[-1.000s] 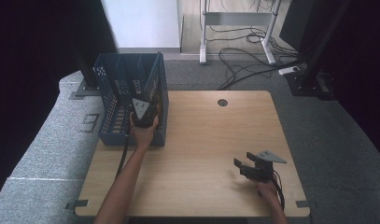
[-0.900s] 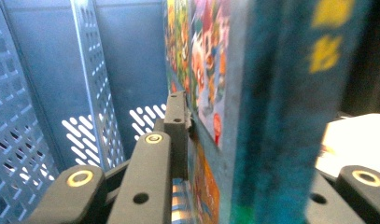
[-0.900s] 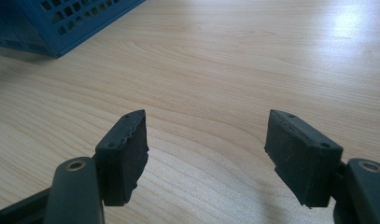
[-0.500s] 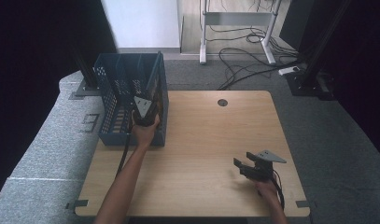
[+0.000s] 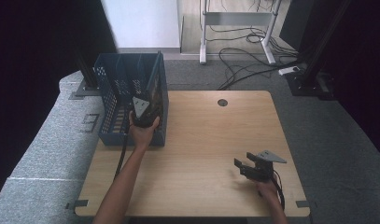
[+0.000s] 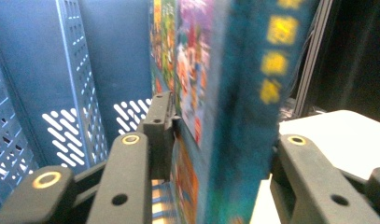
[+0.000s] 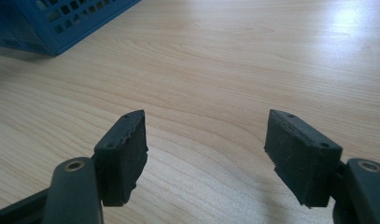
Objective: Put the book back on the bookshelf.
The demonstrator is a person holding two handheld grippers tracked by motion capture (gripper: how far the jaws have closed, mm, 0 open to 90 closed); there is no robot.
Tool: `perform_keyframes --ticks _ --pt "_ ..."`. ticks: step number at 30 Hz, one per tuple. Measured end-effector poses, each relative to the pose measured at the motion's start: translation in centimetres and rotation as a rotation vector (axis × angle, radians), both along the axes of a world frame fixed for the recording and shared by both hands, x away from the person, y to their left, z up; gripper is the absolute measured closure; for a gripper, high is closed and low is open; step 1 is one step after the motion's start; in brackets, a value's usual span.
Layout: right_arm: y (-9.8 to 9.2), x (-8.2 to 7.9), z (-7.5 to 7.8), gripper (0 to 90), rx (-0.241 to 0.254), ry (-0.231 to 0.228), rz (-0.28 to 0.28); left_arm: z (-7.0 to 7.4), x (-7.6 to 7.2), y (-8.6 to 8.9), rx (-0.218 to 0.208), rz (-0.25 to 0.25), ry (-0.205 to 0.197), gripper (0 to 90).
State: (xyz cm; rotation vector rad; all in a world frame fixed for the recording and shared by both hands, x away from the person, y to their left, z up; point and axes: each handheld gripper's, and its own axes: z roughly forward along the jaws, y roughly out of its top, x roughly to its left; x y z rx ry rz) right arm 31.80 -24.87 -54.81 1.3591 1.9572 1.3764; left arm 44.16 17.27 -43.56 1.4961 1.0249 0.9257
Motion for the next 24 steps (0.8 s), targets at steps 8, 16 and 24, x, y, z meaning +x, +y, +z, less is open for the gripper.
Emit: perform_keyframes --ticks 8,16,24 --pt "0.0 0.1 0.0 29.1 -0.002 0.004 -0.005 -0.3 -0.6 0.9 0.008 -0.02 0.023 53.0" --pt "0.1 0.1 0.0 29.0 -0.015 0.002 -0.004 -0.7 -1.5 1.1 0.012 -0.067 0.064 41.0" --pt "0.1 0.1 0.0 29.1 -0.015 0.0 -0.002 -1.0 -3.7 2.0 0.013 -0.122 0.115 37.2"
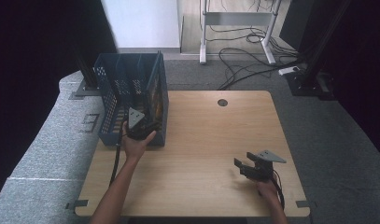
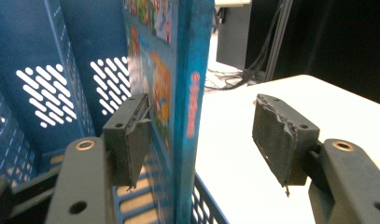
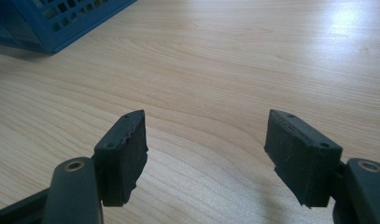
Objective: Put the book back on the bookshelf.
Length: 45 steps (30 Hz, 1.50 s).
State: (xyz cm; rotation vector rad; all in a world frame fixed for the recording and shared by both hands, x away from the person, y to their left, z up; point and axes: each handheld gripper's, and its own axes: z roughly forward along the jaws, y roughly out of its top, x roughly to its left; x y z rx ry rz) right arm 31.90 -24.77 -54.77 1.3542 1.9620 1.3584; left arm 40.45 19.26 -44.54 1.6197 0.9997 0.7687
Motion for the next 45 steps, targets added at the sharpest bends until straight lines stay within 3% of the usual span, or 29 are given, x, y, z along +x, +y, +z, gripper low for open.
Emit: perform_keyframes --ticks 10,18,22,30,36,45 --pt "0.0 0.1 0.0 29.0 -0.004 0.0 0.001 -0.7 -3.1 1.5 0.002 -0.039 0.031 35.8" --pt "-0.2 0.1 0.1 29.0 0.001 -0.002 -0.004 -1.9 -5.5 2.0 -0.005 -0.098 0.073 35.4" --pt "-0.3 0.2 0.1 29.0 0.001 -0.001 -0.005 -2.4 -6.6 2.1 -0.003 -0.115 0.07 35.6" --pt "-0.4 0.2 0.1 28.9 0.003 -0.002 -0.007 -4.0 -8.8 2.5 -0.05 -0.174 0.111 35.3" --pt "-0.4 0.3 0.0 28.9 0.001 0.001 -0.004 -5.5 -9.7 2.6 -0.048 -0.194 0.148 35.3" --pt "-0.4 0.3 0.0 29.0 0.001 0.0 -0.002 -6.3 -9.9 2.5 -0.032 -0.212 0.173 35.4"
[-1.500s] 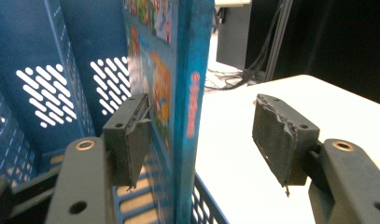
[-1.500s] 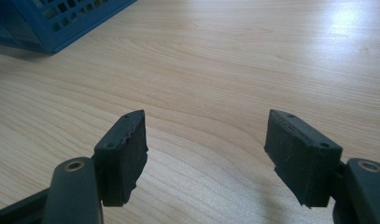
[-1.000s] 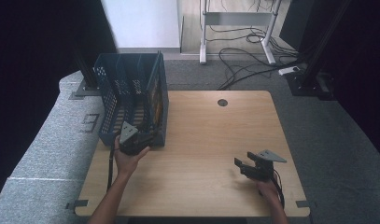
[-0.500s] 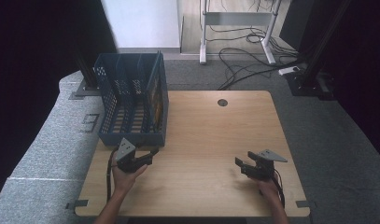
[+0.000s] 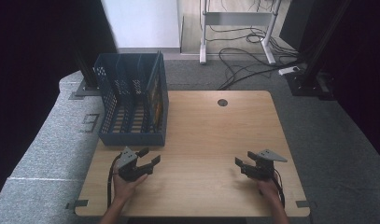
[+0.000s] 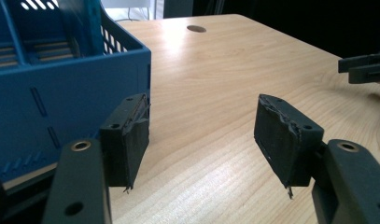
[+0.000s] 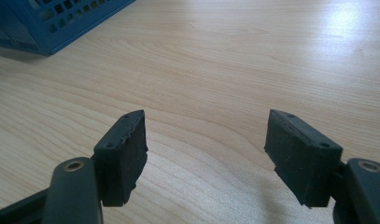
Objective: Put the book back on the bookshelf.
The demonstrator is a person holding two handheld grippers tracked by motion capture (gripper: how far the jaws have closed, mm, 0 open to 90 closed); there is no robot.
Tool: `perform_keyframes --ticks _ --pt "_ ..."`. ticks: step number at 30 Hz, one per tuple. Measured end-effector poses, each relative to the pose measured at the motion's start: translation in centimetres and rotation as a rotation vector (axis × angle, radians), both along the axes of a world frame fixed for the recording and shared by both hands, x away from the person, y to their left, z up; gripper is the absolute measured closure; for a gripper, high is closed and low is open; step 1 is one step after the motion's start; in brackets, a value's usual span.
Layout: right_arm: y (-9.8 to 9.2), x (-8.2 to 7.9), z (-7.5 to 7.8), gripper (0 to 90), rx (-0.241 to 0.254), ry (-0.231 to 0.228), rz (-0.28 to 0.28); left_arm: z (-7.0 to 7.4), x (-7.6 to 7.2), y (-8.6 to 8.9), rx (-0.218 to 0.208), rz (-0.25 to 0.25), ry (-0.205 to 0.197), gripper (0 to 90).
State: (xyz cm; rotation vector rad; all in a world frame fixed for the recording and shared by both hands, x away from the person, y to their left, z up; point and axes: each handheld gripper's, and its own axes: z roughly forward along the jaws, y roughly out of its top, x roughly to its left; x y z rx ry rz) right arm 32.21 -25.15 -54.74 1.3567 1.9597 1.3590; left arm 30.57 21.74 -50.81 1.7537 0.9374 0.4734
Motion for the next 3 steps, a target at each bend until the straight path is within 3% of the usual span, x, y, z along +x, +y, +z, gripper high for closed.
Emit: perform_keyframes --ticks 3 --pt "0.09 0.03 -0.06 28.9 -0.006 0.002 0.0 -0.28 0.09 -0.14 0.012 -0.004 0.008 35.4"
